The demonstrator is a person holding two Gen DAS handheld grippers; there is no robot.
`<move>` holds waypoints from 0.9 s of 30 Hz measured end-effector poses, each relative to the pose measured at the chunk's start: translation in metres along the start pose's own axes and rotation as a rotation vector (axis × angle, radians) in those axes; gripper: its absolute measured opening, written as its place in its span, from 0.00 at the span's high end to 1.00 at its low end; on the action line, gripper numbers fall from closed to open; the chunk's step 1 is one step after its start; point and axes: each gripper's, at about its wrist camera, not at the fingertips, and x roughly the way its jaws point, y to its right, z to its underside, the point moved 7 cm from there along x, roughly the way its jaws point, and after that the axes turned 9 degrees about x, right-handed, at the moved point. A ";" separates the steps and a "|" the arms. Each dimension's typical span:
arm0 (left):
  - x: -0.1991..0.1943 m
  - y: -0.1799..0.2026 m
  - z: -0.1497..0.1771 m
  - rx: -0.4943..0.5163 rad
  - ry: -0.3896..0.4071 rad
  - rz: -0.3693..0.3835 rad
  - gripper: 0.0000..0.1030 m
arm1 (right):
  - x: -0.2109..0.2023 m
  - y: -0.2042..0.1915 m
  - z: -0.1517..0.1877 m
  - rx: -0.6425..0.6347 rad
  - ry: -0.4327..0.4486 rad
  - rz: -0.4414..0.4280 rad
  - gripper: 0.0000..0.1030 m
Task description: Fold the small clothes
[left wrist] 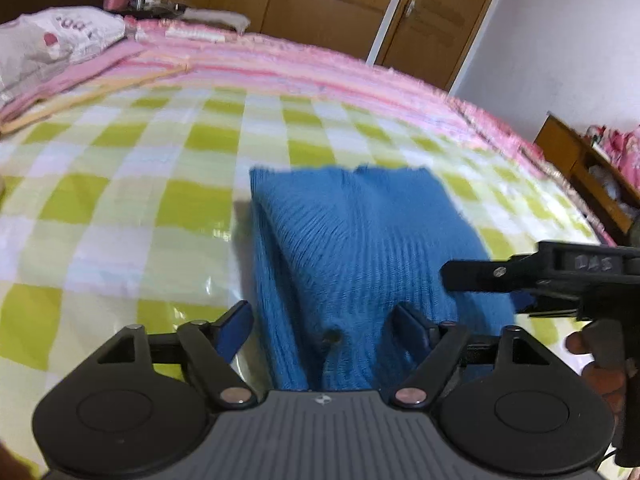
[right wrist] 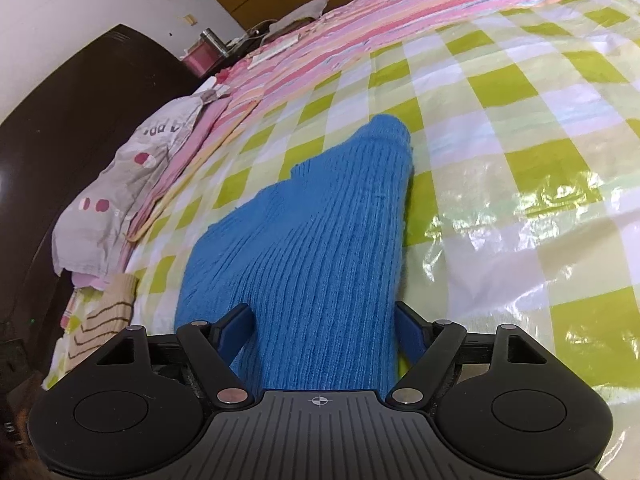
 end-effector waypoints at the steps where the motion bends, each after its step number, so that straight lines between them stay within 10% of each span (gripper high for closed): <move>1: 0.003 -0.001 0.001 -0.014 -0.009 -0.002 0.11 | 0.001 0.001 0.001 0.003 -0.004 -0.001 0.24; 6: 0.001 0.000 0.006 -0.041 -0.010 0.029 0.17 | 0.004 -0.003 0.006 -0.014 0.000 0.001 0.26; 13: -0.013 0.024 0.013 0.031 -0.003 0.060 0.36 | -0.019 0.000 0.009 0.016 -0.031 -0.043 0.58; 19: -0.035 0.052 0.034 0.065 -0.039 0.101 0.38 | -0.050 0.001 0.027 -0.045 -0.054 -0.014 0.59; 27: -0.061 0.049 0.040 0.113 -0.057 -0.034 0.38 | -0.087 0.003 0.039 -0.158 0.030 0.074 0.52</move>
